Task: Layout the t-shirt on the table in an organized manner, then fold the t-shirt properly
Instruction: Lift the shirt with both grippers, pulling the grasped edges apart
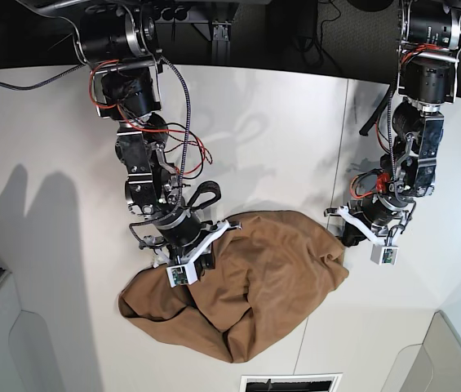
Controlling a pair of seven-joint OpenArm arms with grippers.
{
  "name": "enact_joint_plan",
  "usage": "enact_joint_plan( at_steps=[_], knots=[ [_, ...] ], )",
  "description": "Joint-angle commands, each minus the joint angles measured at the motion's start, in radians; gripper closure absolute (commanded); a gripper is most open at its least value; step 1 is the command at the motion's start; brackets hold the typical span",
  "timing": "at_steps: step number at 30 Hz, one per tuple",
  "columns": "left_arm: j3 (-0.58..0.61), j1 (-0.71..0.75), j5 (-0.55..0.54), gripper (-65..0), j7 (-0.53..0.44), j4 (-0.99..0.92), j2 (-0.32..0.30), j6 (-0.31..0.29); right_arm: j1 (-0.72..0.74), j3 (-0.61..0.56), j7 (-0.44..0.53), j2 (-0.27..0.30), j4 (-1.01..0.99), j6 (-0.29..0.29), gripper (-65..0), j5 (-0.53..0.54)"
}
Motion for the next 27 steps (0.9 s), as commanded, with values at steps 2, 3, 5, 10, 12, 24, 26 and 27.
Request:
enact_joint_plan(
  at_steps=[2,3,5,10,12,24,26,27],
  knots=[
    [-0.006,-0.022,-0.011,0.0,-0.020,0.054,-0.024,-0.037,-0.008,-0.001,-0.036,-0.002,0.106,0.006,0.0,0.007],
    [-0.006,-0.018,-0.015,0.0,-0.016,0.075,-0.030,-0.037,-0.031,-0.001,-0.080,0.000,0.156,0.006,0.0,0.007],
    [-0.006,-0.003,-0.014,0.0,-0.006,0.125,-0.047,-0.035,-0.086,-0.001,-0.141,0.003,0.264,0.006,0.0,0.008],
    [-0.006,0.050,-0.014,0.0,-0.002,0.221,-0.099,-0.032,-0.237,-0.001,-0.239,0.032,0.506,0.006,0.0,0.040],
    [-0.006,0.077,-0.013,0.0,-0.002,0.248,-0.120,-0.032,-0.303,-0.001,-0.264,0.050,0.586,0.006,0.0,0.057],
    [-0.237,0.249,-0.046,0.0,0.038,0.345,-0.180,-0.034,-0.668,-0.001,-0.267,0.119,0.842,0.023,0.0,0.090],
    [-0.249,0.262,-0.063,0.0,0.055,0.345,-0.180,-0.035,-0.720,-0.001,-0.267,0.119,0.862,0.040,0.0,0.156],
    [-0.249,0.267,-0.057,0.0,0.054,0.344,-0.180,-0.037,-0.745,-0.001,-0.267,0.119,0.868,0.062,0.0,0.195]
  ],
)
